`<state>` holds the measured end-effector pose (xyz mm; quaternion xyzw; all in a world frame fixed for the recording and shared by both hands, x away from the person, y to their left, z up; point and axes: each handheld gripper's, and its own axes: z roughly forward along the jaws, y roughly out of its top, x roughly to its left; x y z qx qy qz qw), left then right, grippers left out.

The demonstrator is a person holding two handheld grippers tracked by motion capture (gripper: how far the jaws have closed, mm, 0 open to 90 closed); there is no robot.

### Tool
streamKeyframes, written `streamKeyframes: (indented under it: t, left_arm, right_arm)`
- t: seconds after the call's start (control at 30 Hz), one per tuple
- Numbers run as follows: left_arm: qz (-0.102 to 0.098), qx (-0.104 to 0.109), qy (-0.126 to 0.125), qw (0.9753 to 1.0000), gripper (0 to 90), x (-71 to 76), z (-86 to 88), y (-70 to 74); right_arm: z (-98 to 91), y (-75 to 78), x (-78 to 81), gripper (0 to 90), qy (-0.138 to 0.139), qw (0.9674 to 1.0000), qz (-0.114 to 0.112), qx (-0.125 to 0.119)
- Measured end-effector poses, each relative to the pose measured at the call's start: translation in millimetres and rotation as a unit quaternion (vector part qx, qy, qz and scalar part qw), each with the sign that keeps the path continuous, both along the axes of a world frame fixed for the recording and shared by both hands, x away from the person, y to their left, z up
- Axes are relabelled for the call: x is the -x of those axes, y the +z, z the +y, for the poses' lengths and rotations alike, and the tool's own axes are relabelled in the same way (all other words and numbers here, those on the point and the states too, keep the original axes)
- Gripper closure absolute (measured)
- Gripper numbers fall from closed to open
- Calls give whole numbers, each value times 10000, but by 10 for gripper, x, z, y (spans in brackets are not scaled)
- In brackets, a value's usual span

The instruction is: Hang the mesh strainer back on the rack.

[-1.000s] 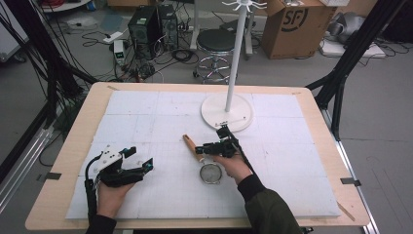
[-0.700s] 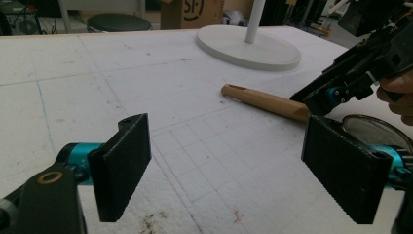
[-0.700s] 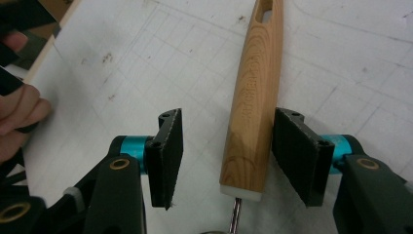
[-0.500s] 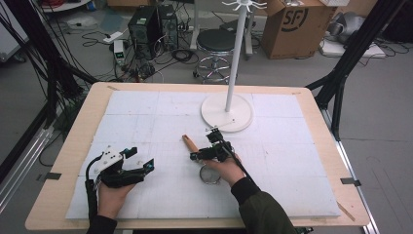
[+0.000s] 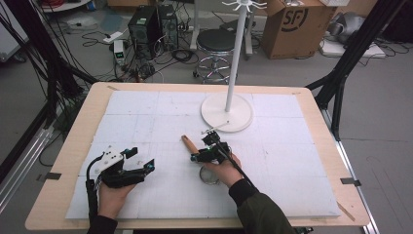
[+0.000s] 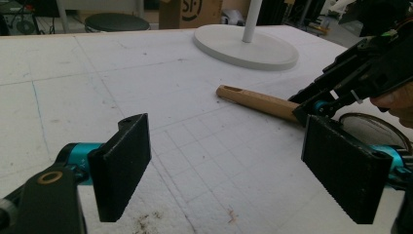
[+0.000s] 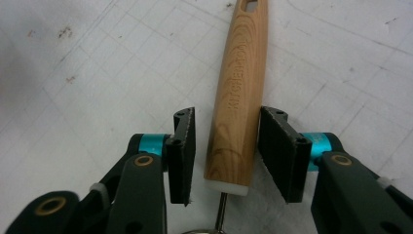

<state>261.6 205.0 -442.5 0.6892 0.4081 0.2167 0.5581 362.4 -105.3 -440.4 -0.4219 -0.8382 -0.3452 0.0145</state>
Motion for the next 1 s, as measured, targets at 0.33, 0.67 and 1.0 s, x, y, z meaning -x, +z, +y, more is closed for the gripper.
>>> streamKeyframes:
  t: [0.33, 0.67, 1.0]
  left_arm:
    - [6, -3, -16, 10000, 189, 0, -11, -1]
    - [15, 9, -24, 10000, 189, 2, -12, -2]
    - [11, 33, 15, 10000, 189, -1, 17, -5]
  right_arm:
    - [123, 14, 108, 622, -66, 9975, -433, 559]
    - [160, 13, 130, 668, -6, 9946, -647, 806]
    - [104, 31, 72, 693, 291, 9955, -551, 715]
